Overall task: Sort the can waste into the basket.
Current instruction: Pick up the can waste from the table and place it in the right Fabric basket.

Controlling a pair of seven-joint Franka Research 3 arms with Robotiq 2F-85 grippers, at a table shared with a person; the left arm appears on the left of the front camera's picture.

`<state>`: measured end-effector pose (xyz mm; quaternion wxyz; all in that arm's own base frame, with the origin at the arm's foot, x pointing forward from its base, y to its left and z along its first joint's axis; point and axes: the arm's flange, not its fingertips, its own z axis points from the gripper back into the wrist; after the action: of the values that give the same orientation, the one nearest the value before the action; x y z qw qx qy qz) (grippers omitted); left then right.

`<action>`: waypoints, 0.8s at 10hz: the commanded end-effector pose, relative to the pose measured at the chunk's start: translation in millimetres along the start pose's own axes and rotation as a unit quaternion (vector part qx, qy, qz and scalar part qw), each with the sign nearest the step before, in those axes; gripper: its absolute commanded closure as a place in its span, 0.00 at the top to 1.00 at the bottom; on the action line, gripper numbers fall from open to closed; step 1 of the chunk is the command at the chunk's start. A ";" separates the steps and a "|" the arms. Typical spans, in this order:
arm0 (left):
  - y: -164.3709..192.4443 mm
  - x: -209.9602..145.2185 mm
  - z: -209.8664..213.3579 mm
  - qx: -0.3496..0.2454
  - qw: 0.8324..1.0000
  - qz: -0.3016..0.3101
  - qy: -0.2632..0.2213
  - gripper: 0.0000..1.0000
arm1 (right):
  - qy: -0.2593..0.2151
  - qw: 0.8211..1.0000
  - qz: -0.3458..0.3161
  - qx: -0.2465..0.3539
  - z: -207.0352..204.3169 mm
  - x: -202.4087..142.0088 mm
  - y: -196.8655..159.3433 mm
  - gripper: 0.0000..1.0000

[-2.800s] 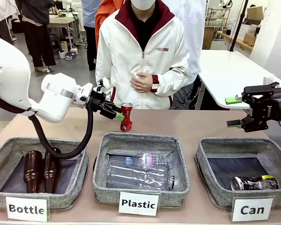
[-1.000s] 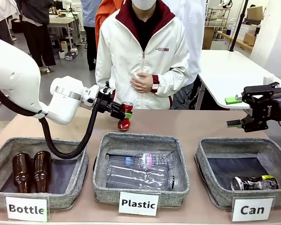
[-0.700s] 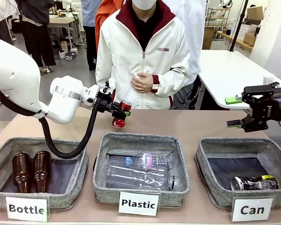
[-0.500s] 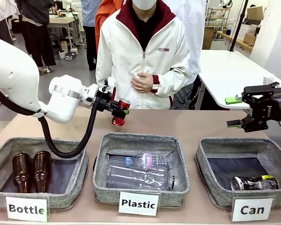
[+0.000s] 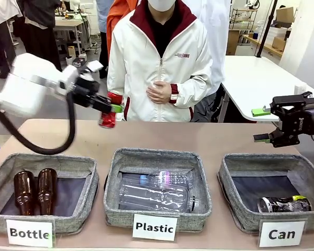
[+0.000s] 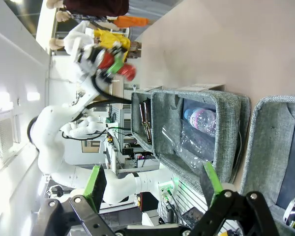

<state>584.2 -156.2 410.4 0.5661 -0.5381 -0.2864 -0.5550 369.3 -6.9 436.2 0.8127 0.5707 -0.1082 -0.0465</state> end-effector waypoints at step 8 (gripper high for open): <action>-113.8 43.1 39.7 0.031 0.998 -0.044 0.036 0.00 | 0.004 1.000 0.007 -0.001 1.0 -0.6 -0.4 1.00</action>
<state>491.3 -114.4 484.8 0.5740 -0.4763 -0.3055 -0.5919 369.3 -6.9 436.1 0.8127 0.5706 -0.1082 -0.0464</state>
